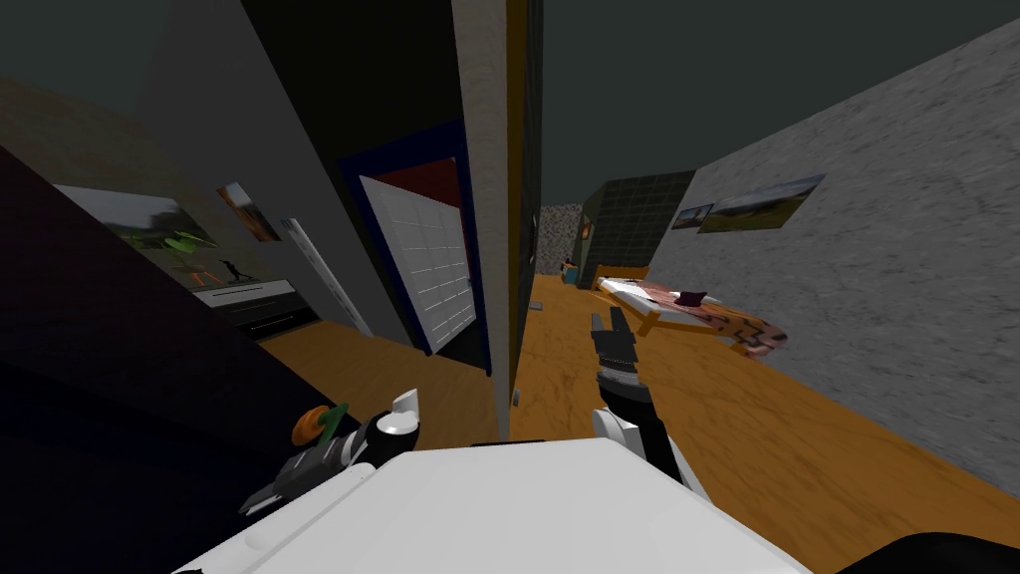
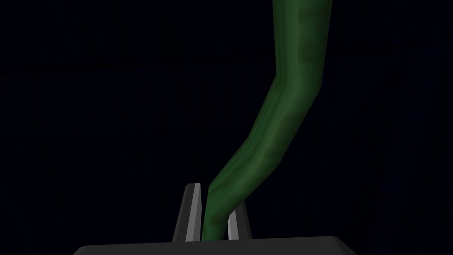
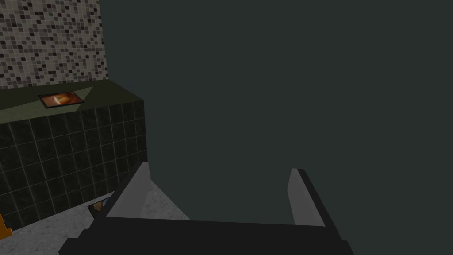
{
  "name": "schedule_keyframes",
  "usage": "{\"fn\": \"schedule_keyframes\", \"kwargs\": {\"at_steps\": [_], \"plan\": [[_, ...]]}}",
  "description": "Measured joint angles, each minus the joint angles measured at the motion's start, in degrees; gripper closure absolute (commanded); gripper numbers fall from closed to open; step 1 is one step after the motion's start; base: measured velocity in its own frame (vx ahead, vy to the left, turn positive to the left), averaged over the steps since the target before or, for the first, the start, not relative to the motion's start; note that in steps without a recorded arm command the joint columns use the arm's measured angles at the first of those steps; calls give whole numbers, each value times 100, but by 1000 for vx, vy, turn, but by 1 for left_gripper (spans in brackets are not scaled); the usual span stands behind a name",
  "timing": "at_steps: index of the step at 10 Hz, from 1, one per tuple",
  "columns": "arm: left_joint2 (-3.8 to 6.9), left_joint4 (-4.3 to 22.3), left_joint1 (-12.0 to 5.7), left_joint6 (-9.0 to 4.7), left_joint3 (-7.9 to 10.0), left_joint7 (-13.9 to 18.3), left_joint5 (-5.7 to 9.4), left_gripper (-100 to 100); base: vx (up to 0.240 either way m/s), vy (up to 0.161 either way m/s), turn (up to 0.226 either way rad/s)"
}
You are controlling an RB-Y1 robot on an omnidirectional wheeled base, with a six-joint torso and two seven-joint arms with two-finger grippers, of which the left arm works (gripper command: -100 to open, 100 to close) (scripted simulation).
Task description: Push the door open
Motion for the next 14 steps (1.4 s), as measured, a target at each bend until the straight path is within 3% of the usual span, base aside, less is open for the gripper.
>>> {"fn": "schedule_keyframes", "kwargs": {"at_steps": [5,7,8,13,14], "plan": [[-10,-61,3,-40,84,-35,54,100,-1,33,-16],[-83,-166,0,-32,108,-81,70,100,0,13,10],[-41,-116,0,-39,107,-69,69,100,1,-4,31],[-82,-181,-4,-50,148,-97,97,100,0,14,-15],[-40,-114,-3,-73,151,-83,98,100,0,5,-12]]}}
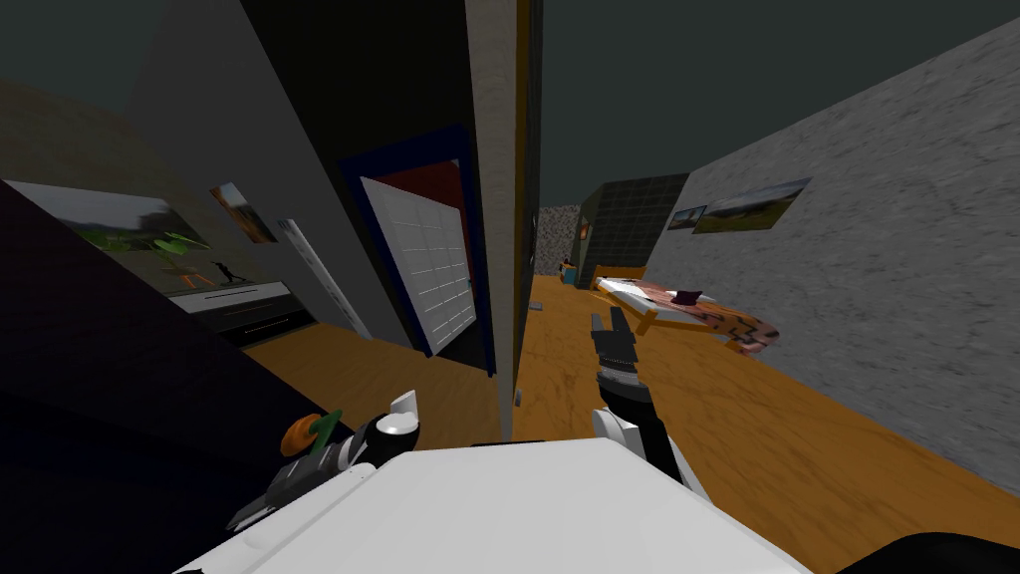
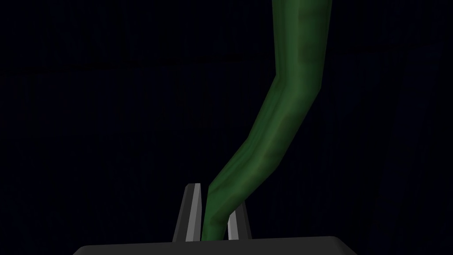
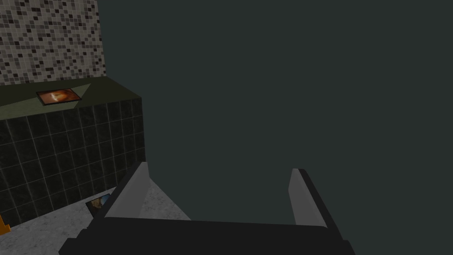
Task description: Push the door open
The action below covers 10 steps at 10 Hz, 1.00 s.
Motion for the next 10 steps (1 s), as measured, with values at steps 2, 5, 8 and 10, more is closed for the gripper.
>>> {"fn": "schedule_keyframes", "kwargs": {"at_steps": [2,5,8,10], "plan": [[63,133,-11,-73,-6,53,-7,100,0,-1,2],[-37,-52,11,4,0,7,1,100,0,10,9],[9,38,19,-49,66,16,44,100,0,64,-2],[61,79,41,-124,155,7,98,100,0,81,-8]]}}
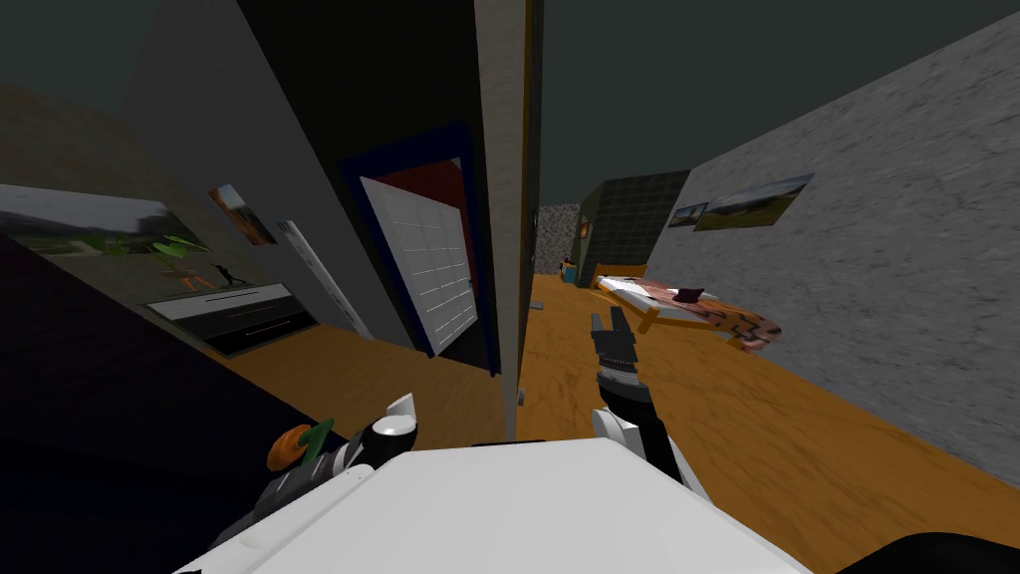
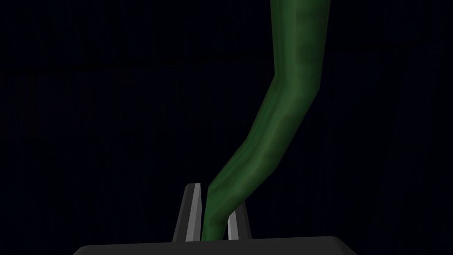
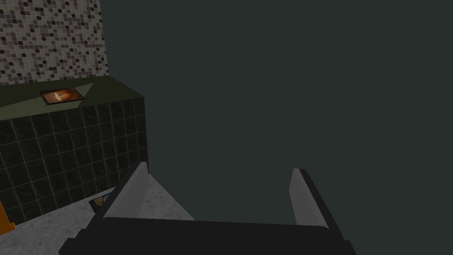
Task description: Push the door open
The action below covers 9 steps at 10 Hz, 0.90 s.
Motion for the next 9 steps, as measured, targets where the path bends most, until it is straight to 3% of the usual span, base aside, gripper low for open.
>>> {"fn": "schedule_keyframes", "kwargs": {"at_steps": [2,9], "plan": [[-21,-90,14,2,53,-41,35,100,0,66,16],[130,17,18,-64,121,-20,73,100,0,3,1]]}}
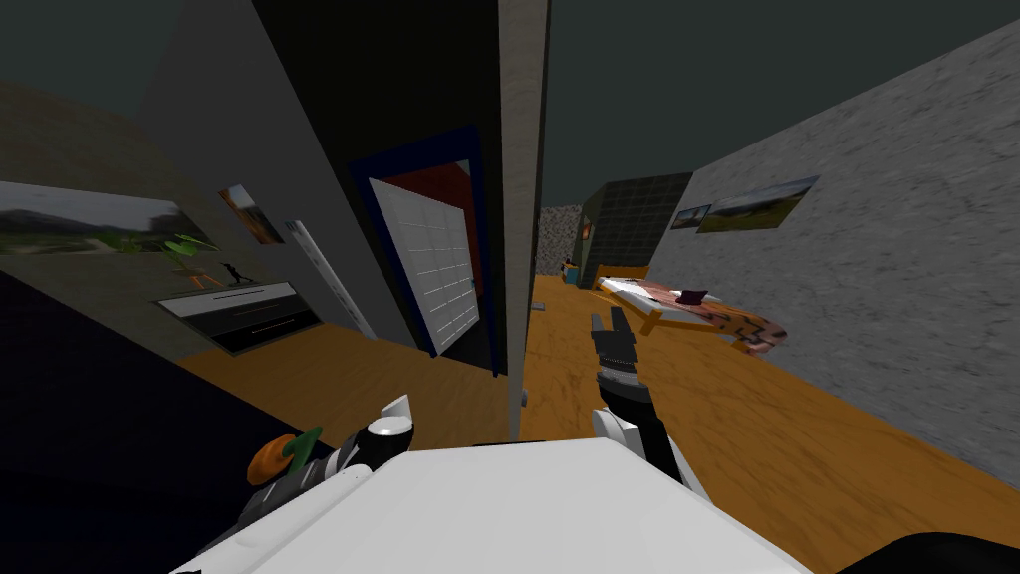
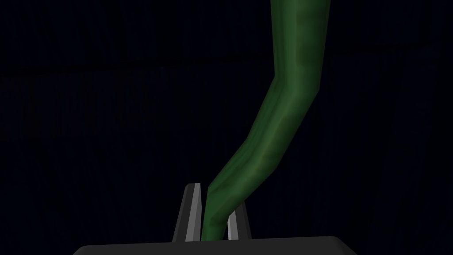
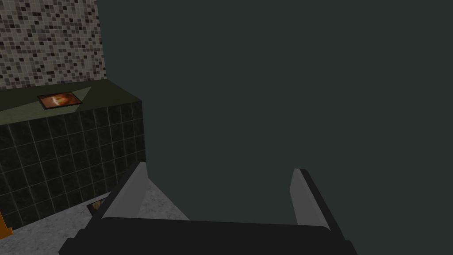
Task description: Push the door open
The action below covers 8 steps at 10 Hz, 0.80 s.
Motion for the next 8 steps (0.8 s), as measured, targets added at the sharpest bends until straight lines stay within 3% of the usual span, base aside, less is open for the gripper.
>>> {"fn": "schedule_keyframes", "kwargs": {"at_steps": [5,8], "plan": [[-39,-77,-1,25,0,-24,1,100,0,2,1],[63,-64,24,-34,87,-28,51,100,-1,17,15]]}}
